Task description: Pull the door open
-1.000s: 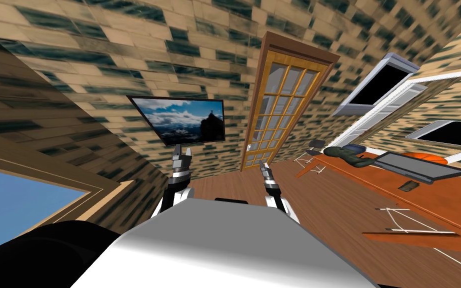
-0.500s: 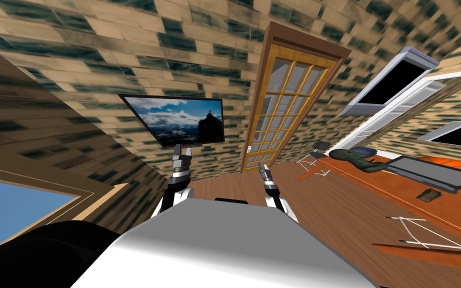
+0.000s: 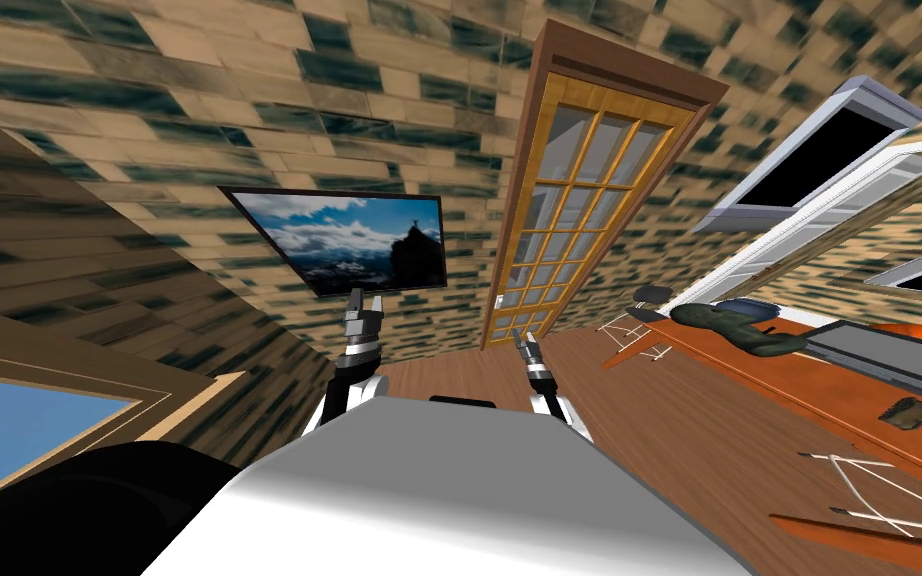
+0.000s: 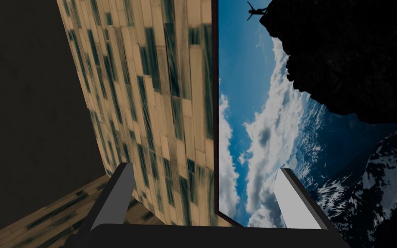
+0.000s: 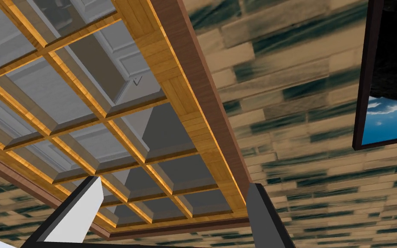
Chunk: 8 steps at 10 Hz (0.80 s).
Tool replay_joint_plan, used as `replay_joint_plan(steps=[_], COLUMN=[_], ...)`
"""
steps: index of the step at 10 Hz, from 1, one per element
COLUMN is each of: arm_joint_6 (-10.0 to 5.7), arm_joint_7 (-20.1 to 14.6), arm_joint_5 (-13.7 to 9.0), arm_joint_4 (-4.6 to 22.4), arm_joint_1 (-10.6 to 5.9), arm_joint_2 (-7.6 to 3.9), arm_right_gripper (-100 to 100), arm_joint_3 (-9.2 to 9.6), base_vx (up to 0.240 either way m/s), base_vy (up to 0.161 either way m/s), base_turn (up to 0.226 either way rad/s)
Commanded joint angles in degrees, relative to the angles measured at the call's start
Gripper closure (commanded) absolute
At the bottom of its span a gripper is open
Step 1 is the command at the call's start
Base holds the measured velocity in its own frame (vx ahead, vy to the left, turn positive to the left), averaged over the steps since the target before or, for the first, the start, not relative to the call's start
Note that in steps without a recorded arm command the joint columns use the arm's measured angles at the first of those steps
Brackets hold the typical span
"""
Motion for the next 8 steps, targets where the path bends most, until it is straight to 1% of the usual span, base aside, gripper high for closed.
replay_joint_plan(steps=[1, 3, 4, 8], arm_joint_6=[-0.82, -1.81, -1.81, -3.71], arm_joint_7=[1.7, 3.7, 3.7, 7.4], arm_joint_5=[0.6, 1.3, 1.3, 2.7], arm_joint_4=[2.4, 5.4, 5.5, 11.5], arm_joint_1=[-0.79, -1.9, -1.9, -4.05], arm_joint_2=[-0.22, -0.49, -0.49, -0.99], arm_right_gripper=[-100, -100, -100, -100], arm_joint_3=[-0.24, -0.56, -0.56, -1.17], base_vx=[0.085, 0.092, 0.063, 0.079], base_vy=[-0.046, -0.042, -0.019, -0.035], base_turn=[0.03, 0.031, 0.008, 0.028])
